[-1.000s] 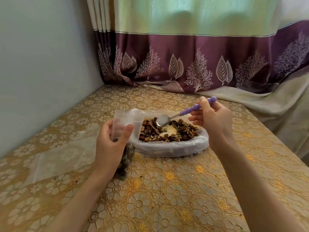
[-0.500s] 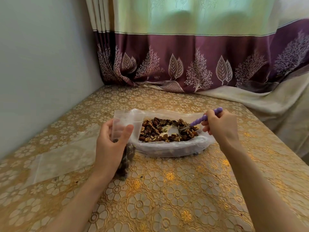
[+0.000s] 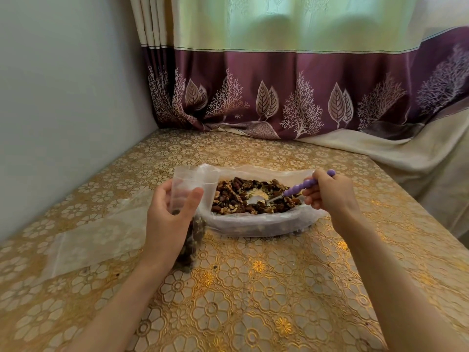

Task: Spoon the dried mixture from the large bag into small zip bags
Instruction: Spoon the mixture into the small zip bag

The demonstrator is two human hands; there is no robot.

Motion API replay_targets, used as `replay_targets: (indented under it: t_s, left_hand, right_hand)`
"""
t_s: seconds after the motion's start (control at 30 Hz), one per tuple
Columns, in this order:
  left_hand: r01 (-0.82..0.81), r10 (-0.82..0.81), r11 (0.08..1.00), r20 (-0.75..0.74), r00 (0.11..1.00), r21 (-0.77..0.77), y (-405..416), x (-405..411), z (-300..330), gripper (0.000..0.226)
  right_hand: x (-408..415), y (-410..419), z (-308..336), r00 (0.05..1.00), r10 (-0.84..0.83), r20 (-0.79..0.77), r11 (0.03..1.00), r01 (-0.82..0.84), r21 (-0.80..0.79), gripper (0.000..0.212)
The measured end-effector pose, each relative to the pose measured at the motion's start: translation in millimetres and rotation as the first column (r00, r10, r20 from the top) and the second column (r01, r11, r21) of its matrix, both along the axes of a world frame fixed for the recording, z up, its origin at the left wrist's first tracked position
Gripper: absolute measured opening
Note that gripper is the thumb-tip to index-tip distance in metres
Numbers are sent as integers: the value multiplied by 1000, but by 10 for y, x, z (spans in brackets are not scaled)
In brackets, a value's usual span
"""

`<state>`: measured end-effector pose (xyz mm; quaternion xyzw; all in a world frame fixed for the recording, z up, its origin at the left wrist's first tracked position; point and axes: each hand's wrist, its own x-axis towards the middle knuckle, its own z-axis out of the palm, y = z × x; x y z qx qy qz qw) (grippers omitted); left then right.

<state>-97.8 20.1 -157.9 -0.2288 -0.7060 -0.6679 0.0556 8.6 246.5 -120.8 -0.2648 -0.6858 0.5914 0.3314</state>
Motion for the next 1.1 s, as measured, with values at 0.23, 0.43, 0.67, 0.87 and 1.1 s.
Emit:
replay_targets:
  t_s: [0.23,0.43,0.67,0.87,1.1]
  left_hand:
    - [-12,12,1000,-2,1000,-9,5,-2,0,73]
    - [1,-1,1000,-1,1000,-14,2,-13,-15,63]
    - [17,-18,1000,-10,1000,-5,6,-17,-13,52]
    - [30,-30,999,-31,999,13,12,-25,-30,62]
    - [49,-49,998,2,999,26,2,-37,-53,61]
  right_hand:
    - [-59,-42,-47,999,40,25,996,-38,-82,26]
    - [-30,-5,-61,997,-77,-23,992,74,-106,31]
    - [-29,-44,-17,991,-103,-90,982,87,-167,31]
    - [-74,-142,145,981,-76,-176,989,52,-139,30]
    - [-164,-396,582,954,32,-297,996,-57,-76,31]
